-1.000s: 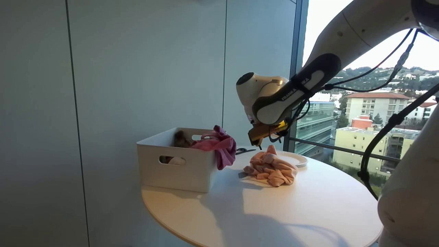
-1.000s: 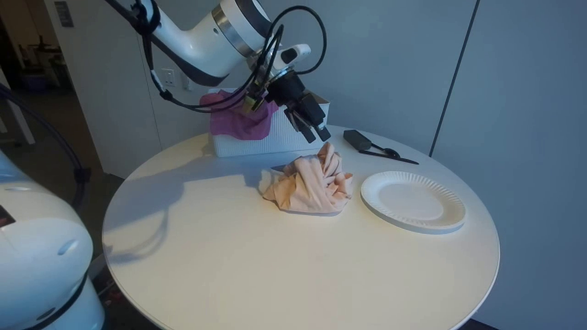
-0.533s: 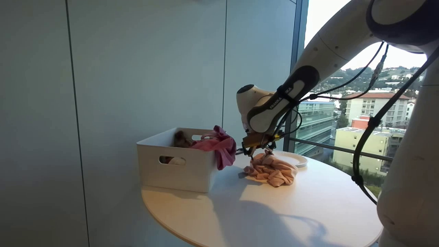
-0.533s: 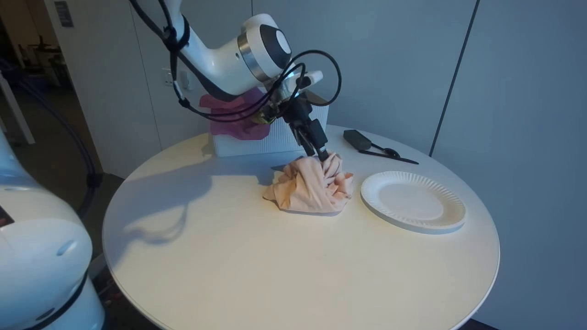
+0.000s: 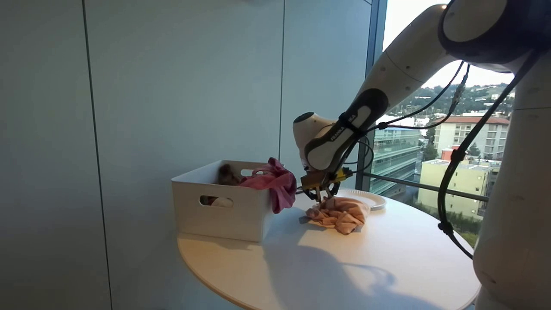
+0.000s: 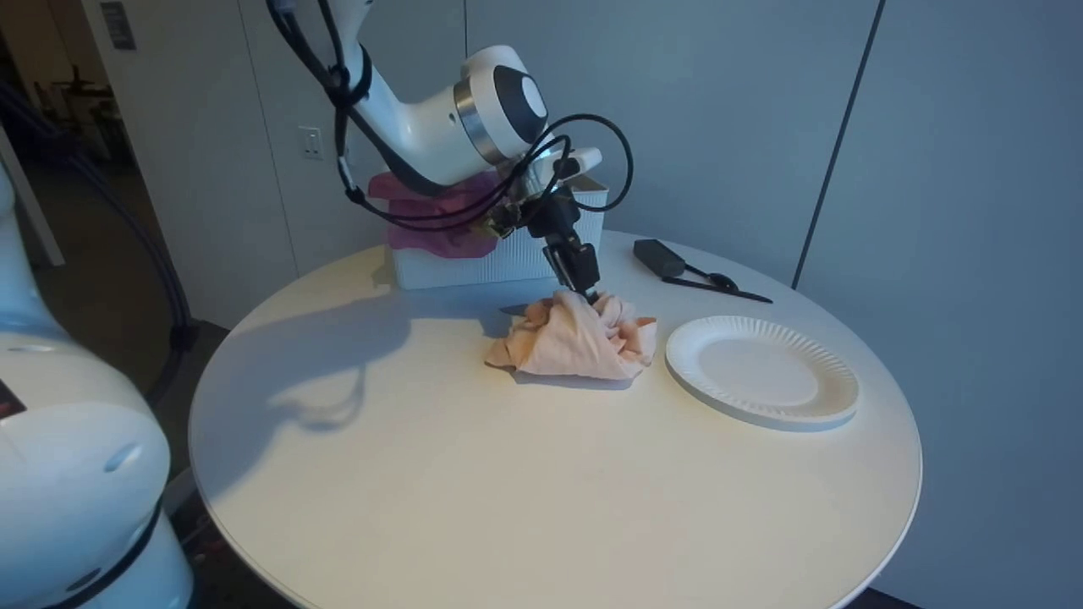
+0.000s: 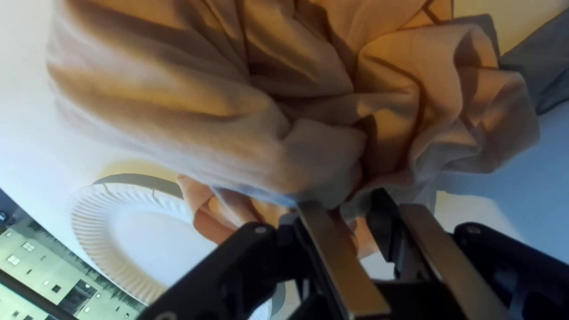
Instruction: Put the clothing into the basket
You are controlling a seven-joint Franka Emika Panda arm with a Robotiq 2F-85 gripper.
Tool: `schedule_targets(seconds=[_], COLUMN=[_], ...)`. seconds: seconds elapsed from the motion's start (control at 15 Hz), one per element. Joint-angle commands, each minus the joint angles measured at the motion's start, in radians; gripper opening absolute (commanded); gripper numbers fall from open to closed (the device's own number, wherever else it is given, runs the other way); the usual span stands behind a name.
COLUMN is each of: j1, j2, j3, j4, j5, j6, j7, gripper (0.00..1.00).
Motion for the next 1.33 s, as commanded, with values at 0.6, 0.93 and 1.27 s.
schedule_targets(seconds=[0.6,0.93,1.27], j1=[0.027,0.032,0.052], j2=[-0.161,-0.252,-0.263], j3=[0.070,0.123,0.167], j4=[0.045,0.099,0.213], j5=[-0.156,-0.318,-0.449], j6=[-0.199,-0.333,-0.430], j7=[0.072,0.115,0.094], gripper=[0.04,0.03,0.04])
